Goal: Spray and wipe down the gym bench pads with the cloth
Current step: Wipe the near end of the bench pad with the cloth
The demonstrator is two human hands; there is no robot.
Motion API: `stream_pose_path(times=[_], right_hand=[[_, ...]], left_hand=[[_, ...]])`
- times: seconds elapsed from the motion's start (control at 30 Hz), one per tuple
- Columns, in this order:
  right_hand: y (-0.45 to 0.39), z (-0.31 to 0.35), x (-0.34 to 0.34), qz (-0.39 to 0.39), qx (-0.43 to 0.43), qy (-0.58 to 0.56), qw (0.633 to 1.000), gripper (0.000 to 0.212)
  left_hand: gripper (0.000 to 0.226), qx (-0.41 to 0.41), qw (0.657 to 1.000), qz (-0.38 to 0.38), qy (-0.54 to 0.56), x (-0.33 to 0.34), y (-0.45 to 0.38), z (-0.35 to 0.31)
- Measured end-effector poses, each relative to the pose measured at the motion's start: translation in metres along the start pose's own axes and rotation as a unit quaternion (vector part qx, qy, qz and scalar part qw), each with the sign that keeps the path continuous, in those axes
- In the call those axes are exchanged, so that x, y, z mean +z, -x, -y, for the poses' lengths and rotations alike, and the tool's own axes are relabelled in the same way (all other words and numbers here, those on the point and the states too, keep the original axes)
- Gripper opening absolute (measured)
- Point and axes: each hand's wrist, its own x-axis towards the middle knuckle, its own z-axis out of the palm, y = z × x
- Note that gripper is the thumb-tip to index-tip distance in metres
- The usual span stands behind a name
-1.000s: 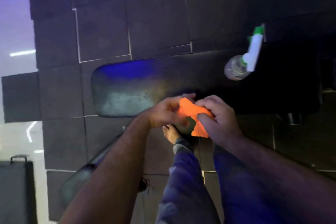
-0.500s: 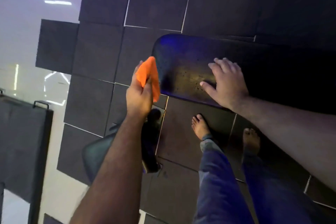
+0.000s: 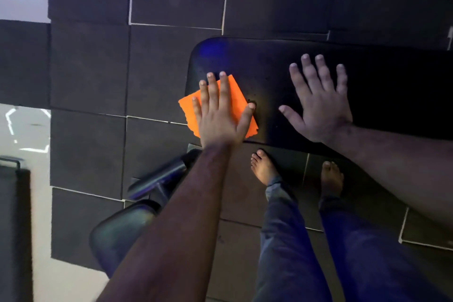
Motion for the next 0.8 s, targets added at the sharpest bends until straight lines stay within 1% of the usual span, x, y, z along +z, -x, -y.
stream_pose_path(times=[0.1, 0.2, 0.23, 0.3, 0.37, 0.4, 0.43, 0.5, 0.53, 0.57, 0.6, 0.63, 0.7, 0.77, 0.8], right_hand=[[0.000, -0.001, 0.002, -0.004, 0.005, 0.003, 1.000, 0.092], [-0.001, -0.001, 0.003, -0.005, 0.006, -0.009, 1.000, 0.092], [-0.001, 0.000, 0.004, -0.005, 0.007, -0.009, 1.000, 0.092], [-0.001, 0.001, 0.006, -0.006, 0.008, -0.011, 1.000, 0.092], [-0.003, 0.000, 0.008, -0.004, 0.005, -0.017, 1.000, 0.092], [-0.003, 0.000, 0.008, -0.003, 0.005, -0.020, 1.000, 0.092], [-0.003, -0.001, 0.008, -0.003, 0.005, -0.022, 1.000, 0.092], [-0.001, -0.001, 0.008, -0.006, 0.007, -0.022, 1.000, 0.092], [0.000, -0.001, 0.008, -0.008, 0.006, -0.022, 1.000, 0.092], [-0.001, -0.001, 0.009, -0.010, 0.005, -0.021, 1.000, 0.092], [-0.002, -0.002, 0.010, -0.012, 0.004, -0.021, 1.000, 0.091], [-0.003, -0.001, 0.011, -0.015, 0.004, -0.020, 1.000, 0.092], [-0.003, -0.001, 0.014, -0.020, 0.004, -0.019, 1.000, 0.092], [-0.002, -0.003, 0.015, -0.024, 0.002, -0.017, 1.000, 0.092], [-0.002, -0.003, 0.015, -0.023, 0.002, -0.017, 1.000, 0.092]], left_hand=[[0.099, 0.002, 0.999, 0.009, -0.043, 0.012, -0.005, -0.002], [0.093, -0.008, 0.999, 0.003, -0.053, 0.006, -0.003, 0.020], [0.090, -0.027, 0.998, 0.005, -0.048, 0.003, -0.010, 0.026], [0.087, -0.099, 0.995, -0.005, -0.021, 0.001, -0.034, 0.021], [0.090, -0.182, 0.983, -0.025, 0.005, 0.005, -0.051, -0.004], [0.092, -0.192, 0.981, -0.034, 0.014, 0.008, -0.052, -0.020], [0.092, -0.167, 0.985, -0.032, 0.014, 0.012, -0.045, -0.032], [0.089, -0.057, 0.998, 0.004, -0.018, 0.016, -0.017, -0.039], [0.089, -0.009, 0.999, 0.021, -0.042, 0.014, -0.006, -0.032], [0.088, 0.015, 0.998, 0.034, -0.060, 0.011, -0.001, -0.019], [0.087, 0.012, 0.997, 0.038, -0.066, 0.007, -0.003, -0.006], [0.085, -0.013, 0.998, 0.031, -0.062, 0.002, -0.011, 0.003], [0.081, -0.099, 0.994, 0.009, -0.034, -0.006, -0.040, 0.005], [0.079, -0.177, 0.984, -0.012, 0.003, -0.012, -0.083, -0.010], [0.078, -0.203, 0.979, -0.017, 0.016, -0.014, -0.104, -0.020]])
